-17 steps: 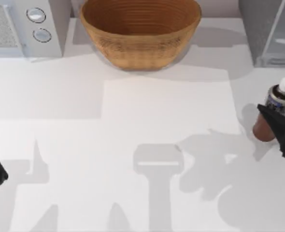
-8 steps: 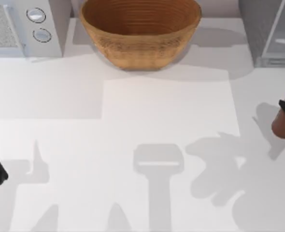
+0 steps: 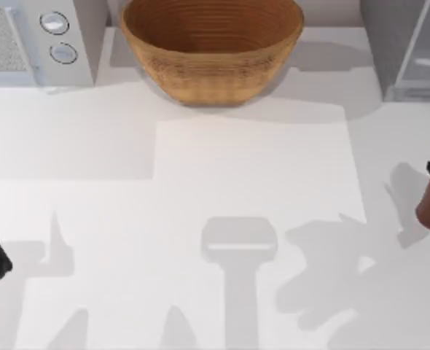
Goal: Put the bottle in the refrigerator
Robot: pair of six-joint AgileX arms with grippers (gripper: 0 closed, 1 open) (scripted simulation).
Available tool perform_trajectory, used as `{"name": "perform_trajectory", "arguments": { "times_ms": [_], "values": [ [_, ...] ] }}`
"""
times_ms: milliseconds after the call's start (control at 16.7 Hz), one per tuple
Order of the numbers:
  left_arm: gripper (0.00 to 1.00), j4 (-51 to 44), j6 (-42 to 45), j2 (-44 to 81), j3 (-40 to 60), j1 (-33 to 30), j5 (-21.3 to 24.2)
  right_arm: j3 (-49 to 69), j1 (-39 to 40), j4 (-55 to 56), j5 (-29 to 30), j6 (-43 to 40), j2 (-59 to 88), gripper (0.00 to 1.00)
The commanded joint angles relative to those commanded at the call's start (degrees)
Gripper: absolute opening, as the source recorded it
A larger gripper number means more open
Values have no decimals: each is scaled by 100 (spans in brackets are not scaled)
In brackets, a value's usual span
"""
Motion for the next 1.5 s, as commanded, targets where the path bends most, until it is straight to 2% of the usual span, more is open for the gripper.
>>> {"name": "perform_trajectory", "arguments": {
  "times_ms": [240,540,780,1020,1200,1500],
  "values": [
    [100,0,0,0,0,0,0,-17,230,-976,972,-102,-1743,1],
    [100,0,0,0,0,0,0,-667,474,-2481,1968,108,-4462,1],
    [100,0,0,0,0,0,0,-715,664,-3877,3114,235,-6787,1],
    [100,0,0,0,0,0,0,-1092,913,-5125,4140,356,-8194,1],
    [100,0,0,0,0,0,0,-1489,1025,-5553,4512,404,-8615,1],
    [100,0,0,0,0,0,0,-1517,1017,-5572,4522,411,-8613,1]
  ]
}}
